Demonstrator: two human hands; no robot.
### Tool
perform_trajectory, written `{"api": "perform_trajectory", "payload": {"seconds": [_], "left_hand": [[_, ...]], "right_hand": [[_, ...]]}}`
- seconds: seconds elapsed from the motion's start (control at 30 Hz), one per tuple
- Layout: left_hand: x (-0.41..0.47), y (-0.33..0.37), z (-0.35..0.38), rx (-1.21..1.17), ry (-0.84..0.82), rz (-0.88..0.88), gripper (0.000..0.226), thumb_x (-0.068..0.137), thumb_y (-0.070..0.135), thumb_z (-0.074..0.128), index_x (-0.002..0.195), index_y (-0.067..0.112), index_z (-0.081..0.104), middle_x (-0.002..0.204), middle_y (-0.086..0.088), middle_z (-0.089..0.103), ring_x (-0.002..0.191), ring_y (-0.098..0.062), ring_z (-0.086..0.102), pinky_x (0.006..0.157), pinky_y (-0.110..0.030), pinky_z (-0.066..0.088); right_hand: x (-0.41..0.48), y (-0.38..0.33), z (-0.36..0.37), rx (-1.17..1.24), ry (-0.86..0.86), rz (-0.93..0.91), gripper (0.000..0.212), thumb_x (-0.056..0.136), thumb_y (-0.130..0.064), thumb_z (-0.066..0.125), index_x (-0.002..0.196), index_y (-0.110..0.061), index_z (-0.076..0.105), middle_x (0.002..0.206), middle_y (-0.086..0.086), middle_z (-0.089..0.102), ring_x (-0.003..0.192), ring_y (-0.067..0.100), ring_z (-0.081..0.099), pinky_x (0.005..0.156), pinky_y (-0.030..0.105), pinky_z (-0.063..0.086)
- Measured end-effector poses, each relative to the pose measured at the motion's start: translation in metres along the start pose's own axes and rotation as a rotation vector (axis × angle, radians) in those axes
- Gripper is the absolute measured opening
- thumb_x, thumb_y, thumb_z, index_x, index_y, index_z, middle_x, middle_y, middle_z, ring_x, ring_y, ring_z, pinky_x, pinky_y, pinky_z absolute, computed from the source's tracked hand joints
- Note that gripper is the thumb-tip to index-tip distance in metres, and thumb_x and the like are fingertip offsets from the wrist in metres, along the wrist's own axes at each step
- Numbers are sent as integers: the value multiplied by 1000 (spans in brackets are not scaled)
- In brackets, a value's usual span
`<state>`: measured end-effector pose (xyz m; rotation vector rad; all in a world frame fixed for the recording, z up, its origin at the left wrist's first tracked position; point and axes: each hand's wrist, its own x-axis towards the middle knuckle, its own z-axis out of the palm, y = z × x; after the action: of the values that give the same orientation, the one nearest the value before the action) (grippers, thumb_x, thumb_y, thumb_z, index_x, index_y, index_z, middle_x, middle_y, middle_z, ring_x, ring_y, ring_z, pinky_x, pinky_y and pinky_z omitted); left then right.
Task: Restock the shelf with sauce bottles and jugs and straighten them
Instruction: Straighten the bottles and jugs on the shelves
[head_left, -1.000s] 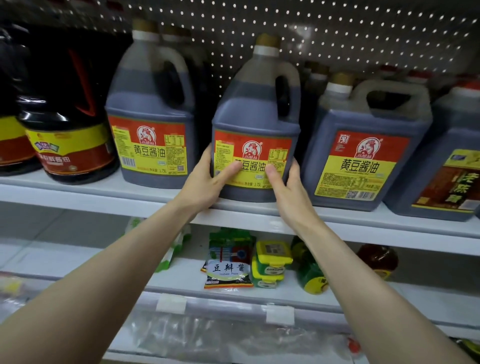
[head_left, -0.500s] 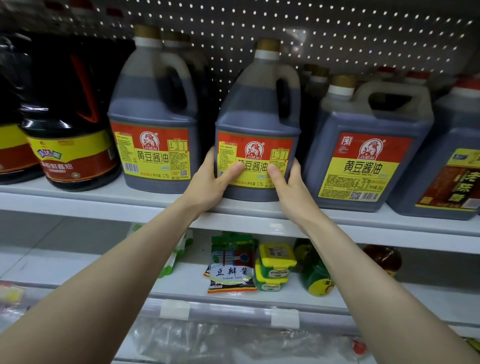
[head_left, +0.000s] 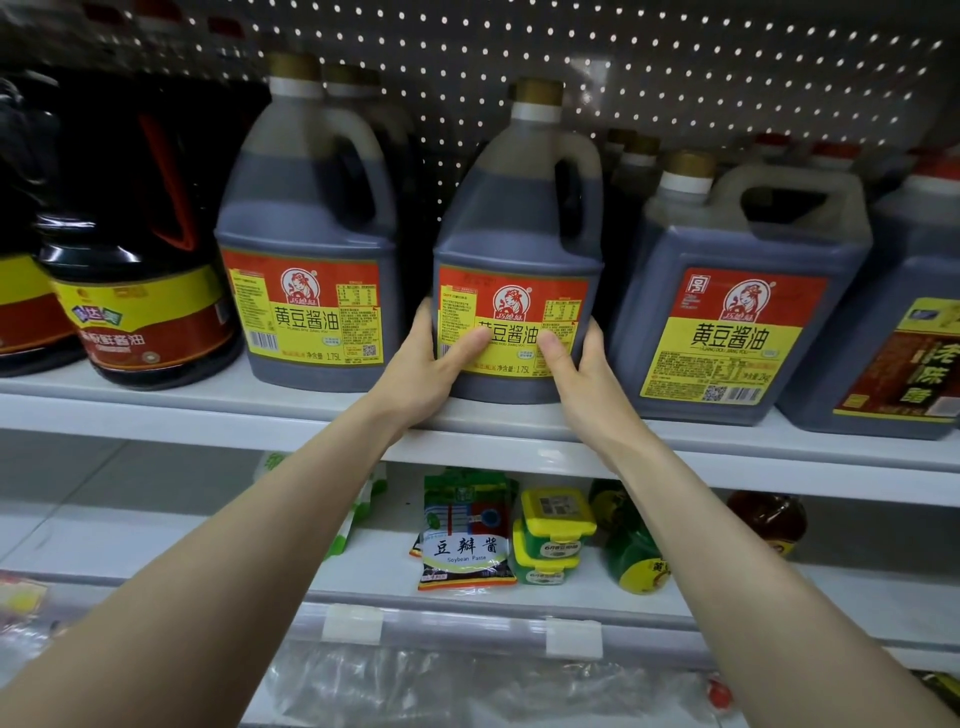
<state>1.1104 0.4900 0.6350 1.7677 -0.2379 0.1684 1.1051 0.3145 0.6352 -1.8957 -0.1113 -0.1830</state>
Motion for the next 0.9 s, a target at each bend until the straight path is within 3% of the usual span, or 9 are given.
{"api": "perform_trajectory", "payload": {"seconds": [0.67,0.9], "left_hand": [[-2,3,2,-32,-15,-5,42,96,25,53,134,25,34,111,22,57,88,23,57,72,1,42],[-6,0,1,-23,32,-18,47,92,32,59,135,25,41,121,14,62,107,6,59,92,-16,48]], "right_hand": [[-4,-2,2,-49,41,-9,62,96,-53,42,150,-30,22,141,-10,50,130,15,46,112,42,34],[-7,-7,0,7,9,9,61,94,-50,50,148,-32,28,140,-12,51,129,10,46,111,37,36]]}}
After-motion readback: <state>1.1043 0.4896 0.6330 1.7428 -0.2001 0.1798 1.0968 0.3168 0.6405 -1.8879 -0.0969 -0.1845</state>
